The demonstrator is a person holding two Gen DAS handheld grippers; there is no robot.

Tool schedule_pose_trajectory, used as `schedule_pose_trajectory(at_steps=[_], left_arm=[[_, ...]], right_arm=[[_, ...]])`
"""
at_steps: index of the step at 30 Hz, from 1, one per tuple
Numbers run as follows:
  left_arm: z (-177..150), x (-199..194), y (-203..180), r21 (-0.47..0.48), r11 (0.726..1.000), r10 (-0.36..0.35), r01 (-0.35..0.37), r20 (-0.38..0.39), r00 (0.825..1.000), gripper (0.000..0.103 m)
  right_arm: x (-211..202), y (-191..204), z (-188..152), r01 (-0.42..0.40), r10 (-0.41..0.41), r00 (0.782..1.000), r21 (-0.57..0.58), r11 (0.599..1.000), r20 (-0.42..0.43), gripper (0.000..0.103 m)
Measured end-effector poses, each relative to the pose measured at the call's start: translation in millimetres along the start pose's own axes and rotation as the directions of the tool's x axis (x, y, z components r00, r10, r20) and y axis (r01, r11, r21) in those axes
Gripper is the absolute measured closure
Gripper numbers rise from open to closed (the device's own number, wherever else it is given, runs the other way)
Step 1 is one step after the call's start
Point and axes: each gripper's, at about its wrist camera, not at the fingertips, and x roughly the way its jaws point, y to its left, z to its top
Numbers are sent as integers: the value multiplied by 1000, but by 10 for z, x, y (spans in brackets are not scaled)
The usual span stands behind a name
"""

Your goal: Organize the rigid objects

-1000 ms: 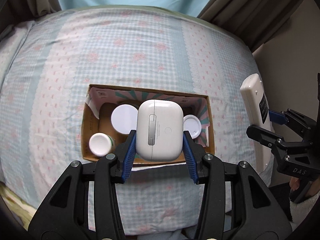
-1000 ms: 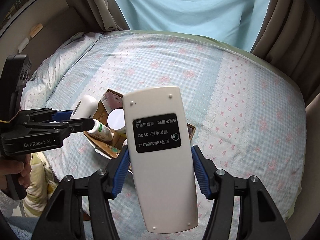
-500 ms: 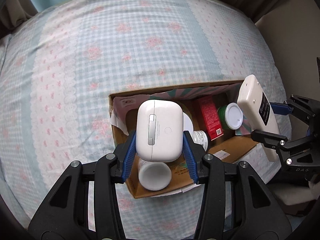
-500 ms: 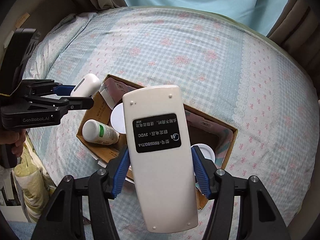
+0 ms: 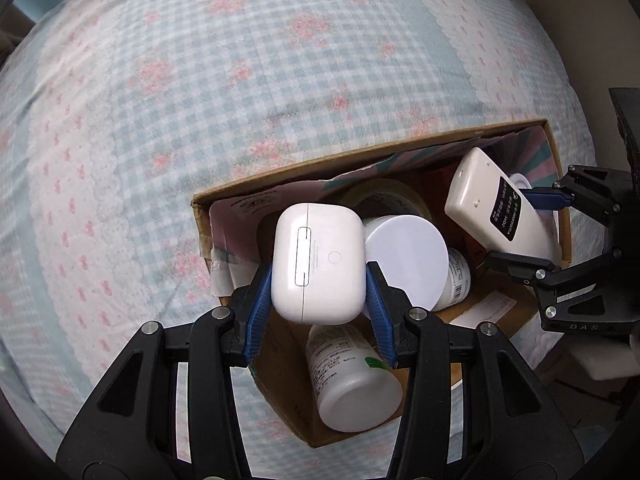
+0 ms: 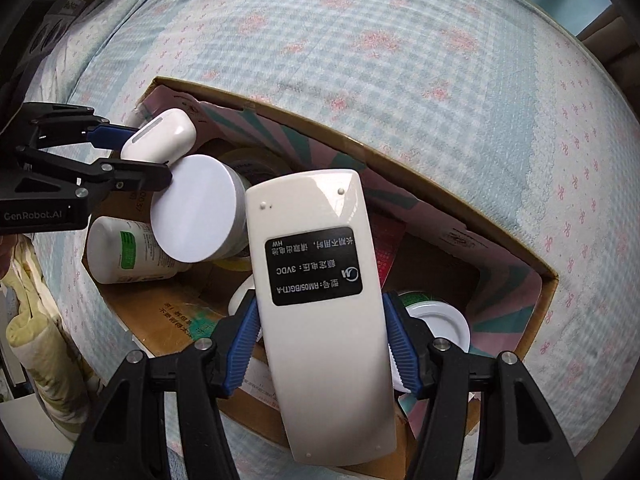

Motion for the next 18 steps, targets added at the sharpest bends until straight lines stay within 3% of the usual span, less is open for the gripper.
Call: schedule_pose_trajectory(at_steps=[2,3,4,5,6,7,8,9,18], left_arm=[[37,1,-17,12,1000,17,-17,-12,1000,59],[41,1,-31,20,999,35,-35,-17,999,52],[35,1,-40,29,998,53,-52,-22,998,32],[18,-15,-51,35,999,1,0,-19,1000,21],[-7,-38,-69,33,998,-49,50,-14,999,1],[-32,-66,-98,33,998,-60,60,-5,998,0],[-57,-80,-130,40,999,-15,15,0,1000,0],[-80,-80,-160,54,998,22,-22,-3,1000,0],[-229,-184,-159,18,1000,0,0,-2,1000,0]], right_arm=[[37,-5,16,-3,3,1000,6,1000,-6,46],[43,2,22,-2,2,1000,6,1000,-5,46],[28,8,22,-4,3,1000,7,1000,5,45],[9,7,22,-11,11,1000,13,1000,17,38],[-17,4,16,-20,20,1000,22,1000,23,17],[-35,-5,8,-19,18,1000,32,999,20,4],[-62,-11,-9,-15,14,999,38,999,29,0],[-85,-13,-29,-1,-1,999,42,999,39,0],[-201,-86,-222,36,-40,998,86,996,47,0]])
